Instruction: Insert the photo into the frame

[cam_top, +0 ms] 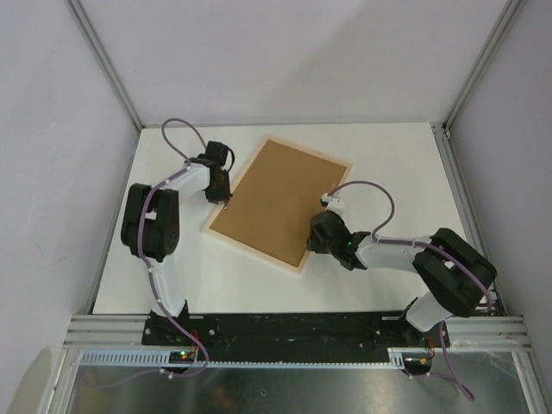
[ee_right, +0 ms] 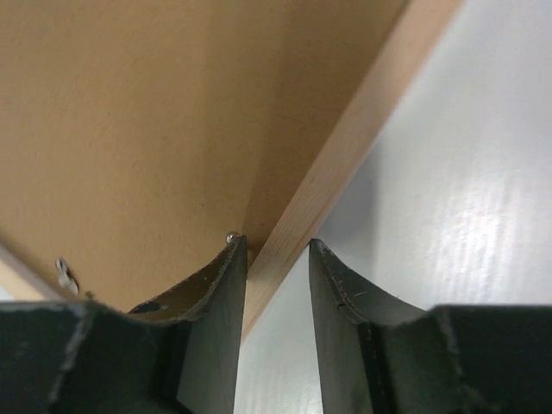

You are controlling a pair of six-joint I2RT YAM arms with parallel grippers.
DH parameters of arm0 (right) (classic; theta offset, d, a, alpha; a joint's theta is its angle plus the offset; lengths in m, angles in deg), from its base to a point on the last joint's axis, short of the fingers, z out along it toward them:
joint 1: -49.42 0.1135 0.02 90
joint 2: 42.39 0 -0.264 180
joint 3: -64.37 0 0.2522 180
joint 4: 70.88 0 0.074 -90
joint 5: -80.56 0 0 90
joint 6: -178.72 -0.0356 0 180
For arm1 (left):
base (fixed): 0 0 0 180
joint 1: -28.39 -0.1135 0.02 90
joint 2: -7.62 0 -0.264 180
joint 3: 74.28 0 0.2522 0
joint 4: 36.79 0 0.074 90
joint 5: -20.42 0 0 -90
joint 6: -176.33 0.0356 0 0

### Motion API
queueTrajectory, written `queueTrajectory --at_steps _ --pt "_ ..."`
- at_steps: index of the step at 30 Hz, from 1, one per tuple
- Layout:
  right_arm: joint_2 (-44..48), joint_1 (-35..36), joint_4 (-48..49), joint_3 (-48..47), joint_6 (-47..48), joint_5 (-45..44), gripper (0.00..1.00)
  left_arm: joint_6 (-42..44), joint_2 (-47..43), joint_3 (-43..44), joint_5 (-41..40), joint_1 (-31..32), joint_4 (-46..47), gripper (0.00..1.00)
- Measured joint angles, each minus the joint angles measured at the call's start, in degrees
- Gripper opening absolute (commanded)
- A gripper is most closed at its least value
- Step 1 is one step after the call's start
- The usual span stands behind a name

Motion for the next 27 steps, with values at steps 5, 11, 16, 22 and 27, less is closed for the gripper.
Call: queueTrajectory --at_steps 5,11,16,22,27 --pt "0.17 3.65 1.38 0.59 -0.61 3.13 0.61 7.50 3.98 5.57 0.79 -0.15 0.57 0.16" --pt "2.05 3.10 0.85 1.18 -0.24 9.77 0.73 10.36 5.62 7.74 3.65 -0.39 2.14 0.34" --pt "4.72 0.24 -0.98 2.01 -0.17 12.52 0.76 8.35 5.49 8.76 5.03 -1.33 2.86 0.48" --pt "7.10 -2.99 -2.10 2.01 0.00 13.11 0.77 3.41 1.36 9.88 3.61 -4.07 4.70 0.60" --pt "8.96 -6.36 -3.50 2.01 0.13 13.16 0.77 -8.13 -6.71 6.19 -0.33 -5.01 4.33 0.58"
